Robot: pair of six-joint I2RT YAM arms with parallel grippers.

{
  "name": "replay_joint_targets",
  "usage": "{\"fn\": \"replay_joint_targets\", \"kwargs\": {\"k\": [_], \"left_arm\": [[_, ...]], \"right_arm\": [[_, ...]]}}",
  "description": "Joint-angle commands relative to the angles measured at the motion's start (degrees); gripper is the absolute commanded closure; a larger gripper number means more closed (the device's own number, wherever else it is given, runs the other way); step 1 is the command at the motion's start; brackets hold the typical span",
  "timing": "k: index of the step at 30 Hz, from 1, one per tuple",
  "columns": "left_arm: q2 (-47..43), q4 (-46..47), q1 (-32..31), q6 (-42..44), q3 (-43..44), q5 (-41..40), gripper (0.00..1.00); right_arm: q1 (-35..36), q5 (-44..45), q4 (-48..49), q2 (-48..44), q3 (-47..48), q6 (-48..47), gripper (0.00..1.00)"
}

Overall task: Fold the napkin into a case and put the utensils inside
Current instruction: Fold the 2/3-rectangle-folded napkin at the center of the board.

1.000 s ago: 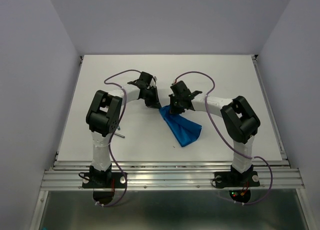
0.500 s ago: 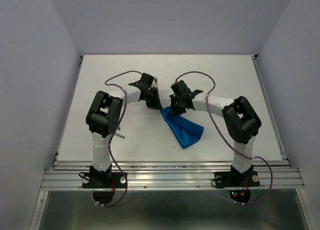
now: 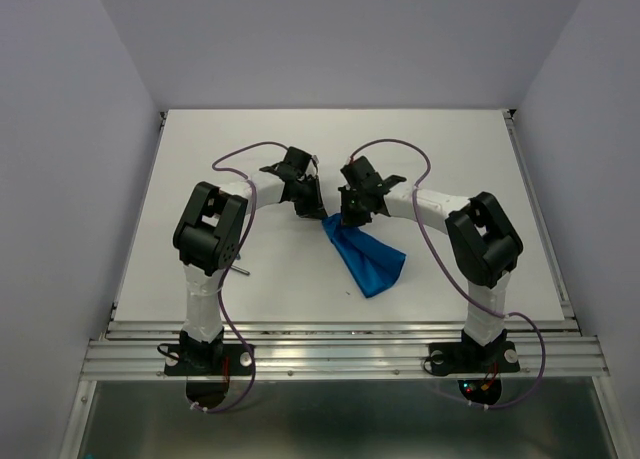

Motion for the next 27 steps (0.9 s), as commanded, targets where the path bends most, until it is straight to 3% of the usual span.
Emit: {"fn": "replay_joint_targets", "kwargs": {"k": [1,27], "left_arm": [[-0.73,-2.45,-0.9,0.24,-1.8,-1.46,1.0],[-3.1,-4.55,-1.08,0.15,-0.13,-2.6,1.0]], "right_arm": [[0.53,-0.53,0.27,-1.67,4.12,0.15,0.99],[2.12,1.32,2.81,3.96,2.11,2.0,0.99]]}}
